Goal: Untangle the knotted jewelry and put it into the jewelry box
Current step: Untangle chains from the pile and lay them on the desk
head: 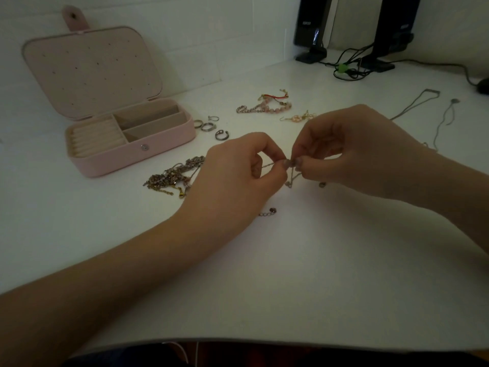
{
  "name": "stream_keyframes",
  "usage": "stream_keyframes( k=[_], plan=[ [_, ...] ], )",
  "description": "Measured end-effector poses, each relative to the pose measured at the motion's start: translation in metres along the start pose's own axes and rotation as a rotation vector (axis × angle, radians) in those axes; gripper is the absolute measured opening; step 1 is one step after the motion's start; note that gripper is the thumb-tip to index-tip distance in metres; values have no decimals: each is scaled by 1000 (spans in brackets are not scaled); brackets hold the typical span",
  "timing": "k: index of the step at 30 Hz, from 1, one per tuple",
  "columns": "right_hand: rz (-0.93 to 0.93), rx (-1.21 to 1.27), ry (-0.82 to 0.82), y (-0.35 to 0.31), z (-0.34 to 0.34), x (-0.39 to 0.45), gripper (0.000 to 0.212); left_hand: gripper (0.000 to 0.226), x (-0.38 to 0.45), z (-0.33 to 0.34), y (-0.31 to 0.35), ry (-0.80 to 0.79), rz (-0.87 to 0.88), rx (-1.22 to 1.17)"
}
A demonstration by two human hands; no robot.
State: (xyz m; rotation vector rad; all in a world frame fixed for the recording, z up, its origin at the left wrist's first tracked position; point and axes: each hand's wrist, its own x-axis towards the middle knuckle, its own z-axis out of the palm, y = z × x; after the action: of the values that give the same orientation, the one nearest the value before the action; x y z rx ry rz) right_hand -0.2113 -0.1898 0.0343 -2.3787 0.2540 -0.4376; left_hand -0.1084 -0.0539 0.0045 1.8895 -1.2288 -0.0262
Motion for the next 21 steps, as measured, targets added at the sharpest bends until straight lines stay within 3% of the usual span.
stream_keyframes(
  k=[16, 21],
  plan=[
    [-50, -74, 70, 2, 3, 1, 5, 12, 4, -3, 1, -74, -182, -269],
    [-145, -179, 111, 4, 5, 0, 5, 11, 7, -5, 2, -85, -266, -369]
  ],
)
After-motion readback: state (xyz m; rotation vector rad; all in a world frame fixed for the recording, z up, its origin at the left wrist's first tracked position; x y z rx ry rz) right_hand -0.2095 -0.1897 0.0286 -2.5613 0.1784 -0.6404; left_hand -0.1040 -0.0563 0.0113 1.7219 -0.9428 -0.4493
